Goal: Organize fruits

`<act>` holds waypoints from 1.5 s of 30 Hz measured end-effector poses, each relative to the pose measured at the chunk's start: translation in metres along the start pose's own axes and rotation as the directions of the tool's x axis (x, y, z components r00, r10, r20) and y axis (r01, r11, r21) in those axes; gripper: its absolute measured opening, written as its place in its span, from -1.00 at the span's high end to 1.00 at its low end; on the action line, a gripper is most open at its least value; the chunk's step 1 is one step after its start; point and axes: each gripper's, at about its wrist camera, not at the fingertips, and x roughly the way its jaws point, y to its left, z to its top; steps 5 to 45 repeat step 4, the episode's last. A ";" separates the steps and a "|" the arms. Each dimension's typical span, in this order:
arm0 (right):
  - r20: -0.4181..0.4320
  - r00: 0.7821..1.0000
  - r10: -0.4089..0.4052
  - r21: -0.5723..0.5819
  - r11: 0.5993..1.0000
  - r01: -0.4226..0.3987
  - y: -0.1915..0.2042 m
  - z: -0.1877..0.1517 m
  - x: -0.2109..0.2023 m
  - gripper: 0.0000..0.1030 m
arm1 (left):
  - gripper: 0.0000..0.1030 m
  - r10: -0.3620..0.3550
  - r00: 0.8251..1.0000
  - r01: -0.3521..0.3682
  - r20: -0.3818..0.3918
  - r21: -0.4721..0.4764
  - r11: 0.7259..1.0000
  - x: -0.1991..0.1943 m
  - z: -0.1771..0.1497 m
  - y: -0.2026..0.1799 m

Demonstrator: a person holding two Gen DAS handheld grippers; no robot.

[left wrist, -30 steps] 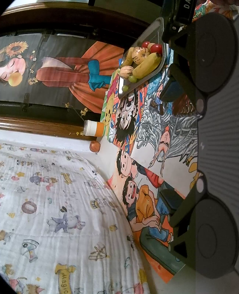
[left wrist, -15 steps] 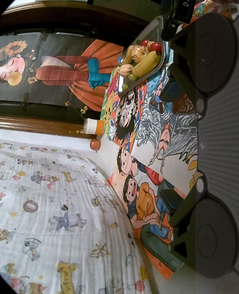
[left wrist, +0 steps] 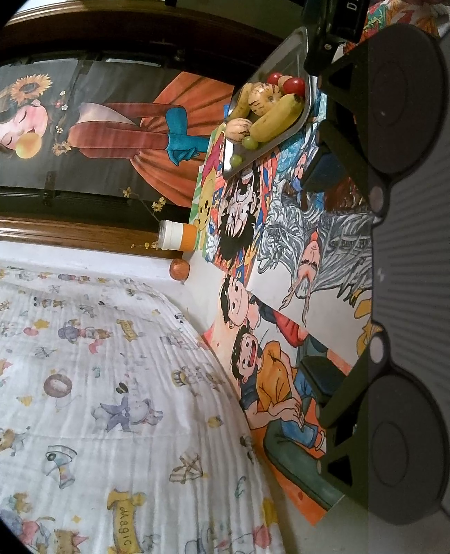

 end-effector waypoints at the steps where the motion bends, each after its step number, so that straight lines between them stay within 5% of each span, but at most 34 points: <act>1: 0.000 1.000 0.000 0.000 1.000 0.000 0.000 0.000 0.000 -0.99 | -0.99 0.000 1.000 0.000 0.000 0.000 1.000 0.000 0.000 0.000; 45: 0.000 1.000 0.000 -0.001 1.000 0.000 0.000 0.000 0.000 -0.99 | -0.99 0.002 1.000 -0.002 -0.001 0.001 1.000 0.000 0.000 0.000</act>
